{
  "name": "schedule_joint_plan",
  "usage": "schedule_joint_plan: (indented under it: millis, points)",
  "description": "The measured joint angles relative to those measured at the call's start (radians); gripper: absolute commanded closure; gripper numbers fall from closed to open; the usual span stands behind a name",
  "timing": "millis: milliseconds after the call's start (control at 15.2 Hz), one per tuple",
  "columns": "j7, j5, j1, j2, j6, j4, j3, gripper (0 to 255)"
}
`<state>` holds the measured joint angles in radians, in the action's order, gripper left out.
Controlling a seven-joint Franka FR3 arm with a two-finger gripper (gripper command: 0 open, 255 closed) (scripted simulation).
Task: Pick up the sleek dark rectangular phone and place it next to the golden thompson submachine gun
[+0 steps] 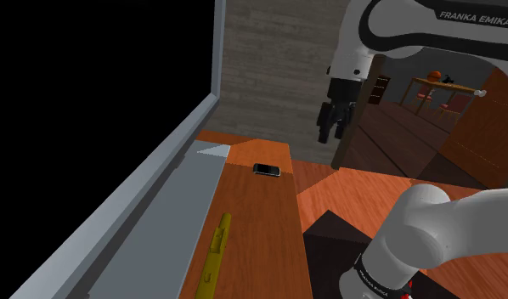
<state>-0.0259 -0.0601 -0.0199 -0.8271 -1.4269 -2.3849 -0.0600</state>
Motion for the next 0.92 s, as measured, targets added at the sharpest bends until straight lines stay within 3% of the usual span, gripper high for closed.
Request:
schedule_joint_plan:
  millis: [198, 924]
  points:
    - [0.032, 0.013, -0.006, 0.016, -0.041, -0.02, -0.01, 0]
    - [0.322, 0.115, -0.053, 0.247, -0.461, -0.146, -0.116, 0]
